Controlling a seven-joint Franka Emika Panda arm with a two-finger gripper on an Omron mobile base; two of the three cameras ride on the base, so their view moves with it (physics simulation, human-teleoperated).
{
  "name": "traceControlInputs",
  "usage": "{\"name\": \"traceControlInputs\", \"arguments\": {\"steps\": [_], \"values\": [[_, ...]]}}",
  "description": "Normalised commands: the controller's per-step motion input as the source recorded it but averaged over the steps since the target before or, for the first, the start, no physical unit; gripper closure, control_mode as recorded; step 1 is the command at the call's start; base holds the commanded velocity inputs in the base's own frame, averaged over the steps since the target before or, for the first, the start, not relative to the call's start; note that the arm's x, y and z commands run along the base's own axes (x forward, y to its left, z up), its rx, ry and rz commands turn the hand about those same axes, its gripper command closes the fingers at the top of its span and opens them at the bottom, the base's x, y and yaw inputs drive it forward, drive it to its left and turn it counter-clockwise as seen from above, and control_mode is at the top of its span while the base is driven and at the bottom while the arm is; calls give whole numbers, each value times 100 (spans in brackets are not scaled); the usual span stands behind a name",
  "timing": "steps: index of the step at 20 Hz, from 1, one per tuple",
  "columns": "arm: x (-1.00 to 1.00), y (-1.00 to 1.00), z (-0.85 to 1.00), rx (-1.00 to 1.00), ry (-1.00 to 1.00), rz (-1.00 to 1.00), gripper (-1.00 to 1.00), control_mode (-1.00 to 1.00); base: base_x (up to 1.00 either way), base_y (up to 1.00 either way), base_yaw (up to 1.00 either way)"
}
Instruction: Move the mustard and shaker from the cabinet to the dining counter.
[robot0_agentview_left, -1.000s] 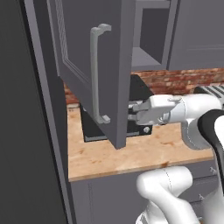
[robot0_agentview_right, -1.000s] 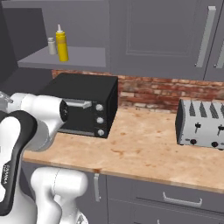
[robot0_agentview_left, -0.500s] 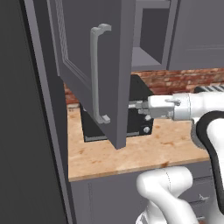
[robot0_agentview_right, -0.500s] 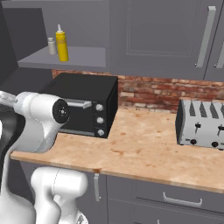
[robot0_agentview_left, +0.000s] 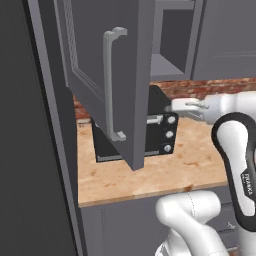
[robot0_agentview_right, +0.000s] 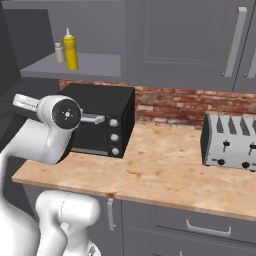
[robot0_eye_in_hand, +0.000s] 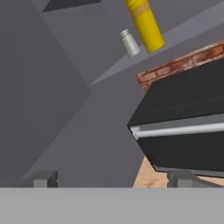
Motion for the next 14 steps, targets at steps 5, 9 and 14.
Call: {"name": "traceControlInputs", "arguments": {"steps": [5,9,14], "values": [[52,-46,9,-24,8,-8,-100,-100,0,0,0],[31,-33,3,-15,-1,0,-100,-100,0,0,0],[30,-10,2,-10,-9,0,-100,-100,0,0,0]]}}
